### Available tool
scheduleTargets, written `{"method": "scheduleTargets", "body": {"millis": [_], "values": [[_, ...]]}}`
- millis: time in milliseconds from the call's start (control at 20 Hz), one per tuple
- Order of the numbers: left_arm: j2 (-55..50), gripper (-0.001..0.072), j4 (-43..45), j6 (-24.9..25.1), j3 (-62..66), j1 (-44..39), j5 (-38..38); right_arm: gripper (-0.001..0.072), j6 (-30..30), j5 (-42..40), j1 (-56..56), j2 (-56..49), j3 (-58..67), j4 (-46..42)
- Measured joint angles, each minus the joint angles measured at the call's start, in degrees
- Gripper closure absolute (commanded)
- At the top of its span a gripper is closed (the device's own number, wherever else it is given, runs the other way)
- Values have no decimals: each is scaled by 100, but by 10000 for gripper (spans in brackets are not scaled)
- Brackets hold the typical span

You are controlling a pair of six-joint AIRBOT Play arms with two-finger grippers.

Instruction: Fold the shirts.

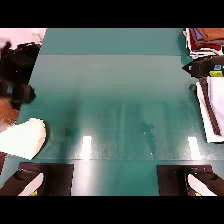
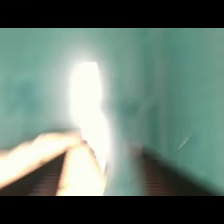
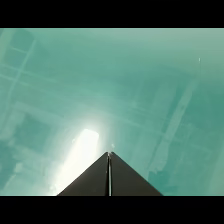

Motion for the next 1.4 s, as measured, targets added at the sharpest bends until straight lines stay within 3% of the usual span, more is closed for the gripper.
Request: {"method": "scheduleTargets", "body": {"millis": [200, 450, 500, 600, 650, 850, 1050, 1400], "values": [[337, 61, 479, -116, -1491, 382, -208, 695, 0, -33, 0, -2, 0, 0], [433, 63, 664, -321, -2855, 621, 275, 696, 0, -39, 0, 0, 0, -2], [442, 141, 678, -407, -2975, 638, 345, 695, 0, -39, 0, 0, 0, -2], [450, 619, 702, -575, -3126, 660, 428, 695, -2, -42, 0, 0, 0, -2], [452, 683, 706, -634, -3152, 671, 448, 696, -2, -42, 0, 0, 0, -2], [452, 685, 719, -769, -2789, 682, 422, 696, -4, -55, 0, 13, 0, -4], [455, 687, 721, -765, -1156, 448, 140, 696, -7, -380, 0, 264, 0, -4], [175, 688, 695, -745, 2190, -1165, -83, 697, 153, -916, -166, 739, 140, -4]]}}
